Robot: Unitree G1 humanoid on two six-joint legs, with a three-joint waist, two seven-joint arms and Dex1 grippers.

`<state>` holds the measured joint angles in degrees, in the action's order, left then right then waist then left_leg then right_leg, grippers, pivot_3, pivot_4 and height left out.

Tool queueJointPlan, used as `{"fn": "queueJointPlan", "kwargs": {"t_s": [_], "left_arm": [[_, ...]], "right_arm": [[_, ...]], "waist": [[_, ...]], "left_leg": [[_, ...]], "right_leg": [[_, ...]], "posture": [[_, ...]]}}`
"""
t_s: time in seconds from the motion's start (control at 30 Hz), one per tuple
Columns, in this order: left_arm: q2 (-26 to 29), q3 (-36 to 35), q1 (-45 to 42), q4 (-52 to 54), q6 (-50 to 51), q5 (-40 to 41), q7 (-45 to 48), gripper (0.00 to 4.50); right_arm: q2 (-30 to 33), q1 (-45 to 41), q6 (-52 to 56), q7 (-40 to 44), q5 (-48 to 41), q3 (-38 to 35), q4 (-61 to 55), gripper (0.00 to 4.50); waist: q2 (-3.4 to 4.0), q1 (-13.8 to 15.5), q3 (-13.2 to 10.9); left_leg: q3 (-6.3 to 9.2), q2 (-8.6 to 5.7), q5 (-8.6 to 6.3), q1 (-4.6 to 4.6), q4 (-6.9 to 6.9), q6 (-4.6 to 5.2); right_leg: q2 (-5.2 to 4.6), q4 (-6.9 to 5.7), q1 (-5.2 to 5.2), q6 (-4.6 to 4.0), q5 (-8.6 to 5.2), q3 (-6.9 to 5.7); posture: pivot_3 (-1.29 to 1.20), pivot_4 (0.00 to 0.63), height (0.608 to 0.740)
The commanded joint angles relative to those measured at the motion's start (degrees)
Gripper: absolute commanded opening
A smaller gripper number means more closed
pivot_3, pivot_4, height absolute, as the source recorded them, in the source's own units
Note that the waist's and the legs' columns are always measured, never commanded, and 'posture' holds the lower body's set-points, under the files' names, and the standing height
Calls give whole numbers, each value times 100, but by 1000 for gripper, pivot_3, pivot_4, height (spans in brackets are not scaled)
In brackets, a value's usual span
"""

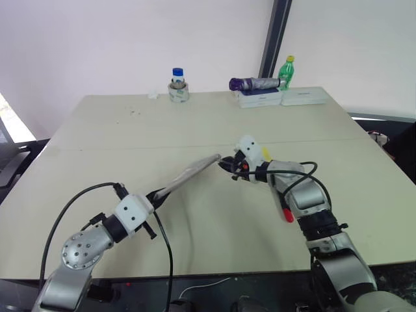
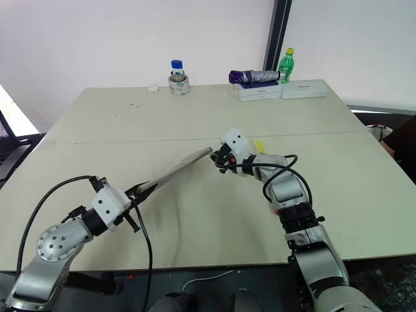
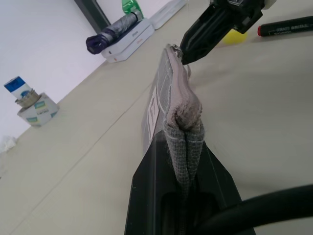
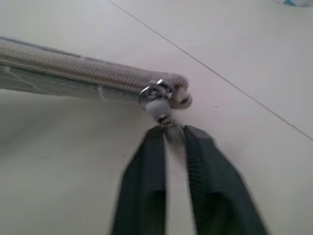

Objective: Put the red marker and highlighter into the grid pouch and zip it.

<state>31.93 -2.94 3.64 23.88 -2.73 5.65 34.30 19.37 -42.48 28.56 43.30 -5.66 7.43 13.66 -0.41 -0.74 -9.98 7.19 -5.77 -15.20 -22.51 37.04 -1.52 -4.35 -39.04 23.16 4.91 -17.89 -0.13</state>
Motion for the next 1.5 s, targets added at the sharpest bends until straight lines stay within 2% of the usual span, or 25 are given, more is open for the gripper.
{"fn": "queueJointPlan", "kwargs": {"t_s": [0.03, 0.47, 0.73, 0.97, 1.13, 1.23, 1.33, 1.4, 1.5], "left_arm": [[-14, -46, -64, 193, -63, -56, -89, 0], [-435, 480, -429, -140, -68, -785, -548, 0], [-727, 798, -756, -394, -55, -1061, -720, 0], [-912, 908, -943, -559, -52, -1202, -853, 0], [-952, 906, -931, -567, -55, -1210, -868, 0], [-979, 840, -933, -606, -54, -1185, -913, 0], [-977, 788, -950, -640, -117, -1184, -985, 0], [-982, 782, -956, -662, -165, -1154, -989, 0], [-1003, 810, -936, -652, -239, -1016, -934, 0]], "right_arm": [[-18, -120, 114, 14, -147, -50, -296, 46], [254, 276, 664, 405, -177, 759, -2244, 46], [707, 499, 673, 1304, -547, 1350, -3495, 46], [725, 602, 783, 1349, -700, 1499, -3930, 46], [791, 553, 886, 1149, -727, 1139, -3830, 46], [1207, 681, 1253, 1275, -1125, 498, -4027, 891], [1583, 808, 1532, 969, -1162, -121, -3777, 2367], [1804, 836, 1999, 648, -1090, -428, -3386, 2367], [1788, 698, 2542, 2, -927, -708, -2651, 2367]], "waist": [[0, 4, 0], [0, 4, 0], [-3, 21, 1], [-4, 13, 1], [-4, 18, 1], [-4, 49, 1], [-5, 135, 1], [-6, 151, 1], [-7, 149, 2]], "left_leg": [[0, 0, 0, 0, 0, 0], [1, 0, -1, -1, 0, 1], [2, -2, -3, -2, 3, 6], [4, -1, -3, -1, 2, 5], [4, -1, -2, -1, 2, 4], [4, -2, -2, -2, 4, 4], [4, -5, -10, -3, 10, 17], [4, -5, -15, -2, 10, 27], [4, -5, -15, -2, 9, 27]], "right_leg": [[0, 0, 0, 0, 0, 0], [1, 0, 1, 0, 0, 0], [-1, 3, -2, 1, 0, -1], [0, 3, -2, 1, 0, -3], [0, 3, -2, 1, 0, -3], [-1, 3, -4, 1, 0, -3], [-3, 6, -8, 1, 0, -3], [-3, 6, -8, 1, 0, -3], [-4, 6, -8, 1, 0, -4]], "posture": [[0, 150, 740], [0, 150, 740], [0, 150, 740], [0, 150, 740], [0, 150, 740], [0, 150, 740], [0, 150, 740], [0, 150, 740], [0, 150, 740]]}}
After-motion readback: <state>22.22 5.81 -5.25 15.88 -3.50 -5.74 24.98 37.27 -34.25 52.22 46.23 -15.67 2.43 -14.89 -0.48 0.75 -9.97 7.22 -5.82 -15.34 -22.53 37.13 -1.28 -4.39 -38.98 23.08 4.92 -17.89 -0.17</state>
